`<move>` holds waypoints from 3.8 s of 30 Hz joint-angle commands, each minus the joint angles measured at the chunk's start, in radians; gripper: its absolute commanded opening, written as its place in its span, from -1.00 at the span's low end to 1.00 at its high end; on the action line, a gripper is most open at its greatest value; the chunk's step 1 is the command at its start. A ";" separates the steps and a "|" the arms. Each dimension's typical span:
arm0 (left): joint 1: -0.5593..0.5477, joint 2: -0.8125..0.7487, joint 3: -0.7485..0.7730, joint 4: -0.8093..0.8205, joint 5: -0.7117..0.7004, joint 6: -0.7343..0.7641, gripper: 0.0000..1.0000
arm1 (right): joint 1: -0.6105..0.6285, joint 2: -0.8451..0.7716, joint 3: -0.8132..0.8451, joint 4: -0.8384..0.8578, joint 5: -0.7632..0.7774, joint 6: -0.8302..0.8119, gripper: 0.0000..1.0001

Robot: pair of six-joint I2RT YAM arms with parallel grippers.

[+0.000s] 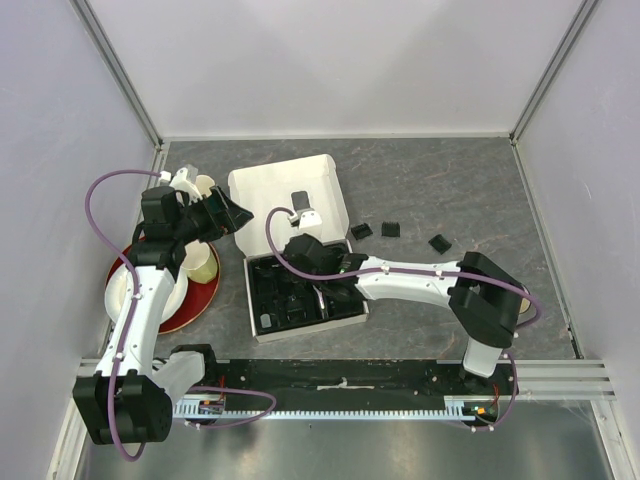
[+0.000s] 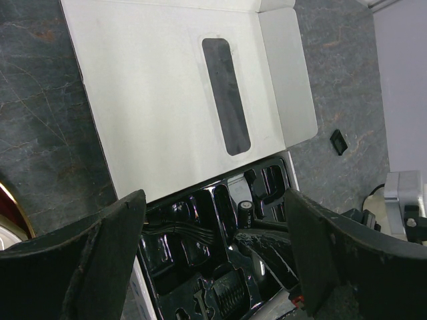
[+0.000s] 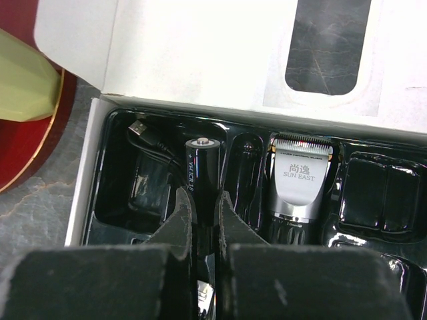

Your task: Sort the hair-cutting tools

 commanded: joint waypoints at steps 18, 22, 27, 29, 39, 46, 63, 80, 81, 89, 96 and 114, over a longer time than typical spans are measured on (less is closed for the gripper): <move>0.001 -0.009 0.002 0.028 0.023 0.009 0.81 | 0.005 0.084 0.069 -0.063 0.063 0.014 -0.96; 0.001 -0.011 0.002 0.028 0.023 0.011 0.81 | 0.005 0.086 0.071 -0.088 0.051 0.025 -0.88; 0.002 -0.011 0.002 0.028 0.022 0.011 0.81 | 0.005 0.094 0.068 -0.103 0.039 0.037 -0.73; 0.001 -0.011 0.000 0.028 0.022 0.011 0.81 | 0.005 0.094 0.069 -0.105 0.028 0.037 -0.67; 0.002 -0.014 0.002 0.028 0.023 0.011 0.81 | 0.005 0.095 0.084 -0.106 0.034 0.035 -0.35; 0.002 -0.016 0.002 0.028 0.022 0.013 0.81 | 0.005 0.094 0.092 -0.108 0.032 0.031 -0.26; 0.002 -0.014 0.002 0.028 0.022 0.011 0.81 | 0.005 0.155 0.129 -0.197 0.025 0.061 -0.77; 0.001 -0.012 0.002 0.028 0.023 0.013 0.81 | 0.004 0.074 0.190 -0.247 0.118 0.013 -0.44; 0.002 -0.014 0.002 0.029 0.025 0.013 0.81 | 0.001 0.048 0.199 -0.265 0.147 -0.018 -0.33; 0.002 -0.009 0.002 0.028 0.026 0.011 0.81 | -0.126 -0.109 0.120 -0.336 0.264 -0.055 0.29; 0.001 -0.009 0.002 0.029 0.023 0.011 0.81 | -0.382 -0.274 -0.055 -0.371 0.207 -0.026 0.42; 0.002 -0.003 0.000 0.031 0.028 0.006 0.81 | -0.864 -0.265 -0.244 -0.405 0.082 0.104 0.91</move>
